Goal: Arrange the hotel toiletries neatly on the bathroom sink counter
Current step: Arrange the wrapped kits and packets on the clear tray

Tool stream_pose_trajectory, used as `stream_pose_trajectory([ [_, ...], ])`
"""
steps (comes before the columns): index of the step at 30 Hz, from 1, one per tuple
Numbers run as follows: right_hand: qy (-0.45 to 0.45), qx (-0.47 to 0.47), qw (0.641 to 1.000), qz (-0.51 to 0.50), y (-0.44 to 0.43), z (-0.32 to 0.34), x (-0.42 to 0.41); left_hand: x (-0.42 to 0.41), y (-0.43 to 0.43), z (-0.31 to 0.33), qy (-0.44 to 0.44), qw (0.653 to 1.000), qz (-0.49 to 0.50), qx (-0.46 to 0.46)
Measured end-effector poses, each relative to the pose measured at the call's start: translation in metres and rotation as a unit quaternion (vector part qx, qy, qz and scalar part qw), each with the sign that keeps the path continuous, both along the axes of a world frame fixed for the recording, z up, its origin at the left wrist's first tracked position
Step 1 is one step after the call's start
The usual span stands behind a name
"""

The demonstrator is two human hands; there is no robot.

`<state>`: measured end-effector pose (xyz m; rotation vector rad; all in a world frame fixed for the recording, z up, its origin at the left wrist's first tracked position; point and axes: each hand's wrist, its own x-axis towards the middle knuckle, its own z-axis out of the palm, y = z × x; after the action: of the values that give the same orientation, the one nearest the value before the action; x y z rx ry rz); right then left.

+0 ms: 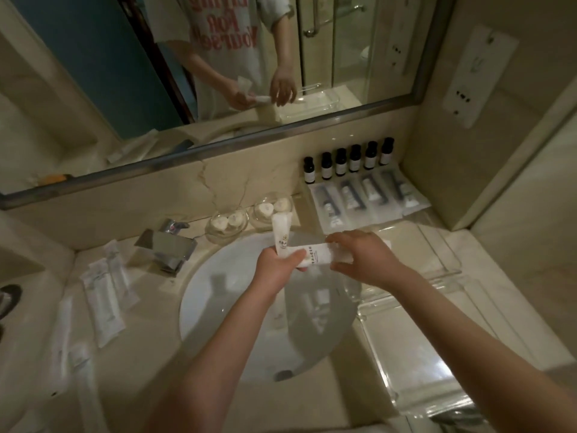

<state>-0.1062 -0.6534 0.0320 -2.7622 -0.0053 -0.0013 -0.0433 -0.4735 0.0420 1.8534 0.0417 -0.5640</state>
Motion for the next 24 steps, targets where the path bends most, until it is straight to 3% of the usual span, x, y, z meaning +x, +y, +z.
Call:
stream_pose_trajectory([
  [4,-0.116,-0.026,0.993,-0.026,-0.015,-0.043,-0.021,-0.009,-0.035,-0.017,0.036,0.999,-0.011,0.036],
  [6,-0.133,-0.036,0.989,-0.047,-0.028,-0.057,-0.025,-0.009,-0.052,-0.022,0.057,0.997,-0.024,0.053],
  [12,-0.088,-0.073,0.987,-0.113,-0.075,-0.082,-0.019,0.004,-0.07,-0.032,0.06,0.995,-0.024,0.074],
  [19,0.049,-0.057,0.986,-0.148,-0.088,-0.101,-0.002,0.025,-0.068,-0.036,0.064,0.995,-0.027,0.068],
  [21,0.05,-0.036,0.983,-0.173,-0.08,-0.099,-0.006,0.03,-0.068,-0.039,0.061,0.996,-0.022,0.062],
  [24,-0.021,-0.009,0.965,-0.262,-0.062,-0.095,-0.017,0.032,-0.067,-0.042,0.054,0.997,-0.025,0.055],
])
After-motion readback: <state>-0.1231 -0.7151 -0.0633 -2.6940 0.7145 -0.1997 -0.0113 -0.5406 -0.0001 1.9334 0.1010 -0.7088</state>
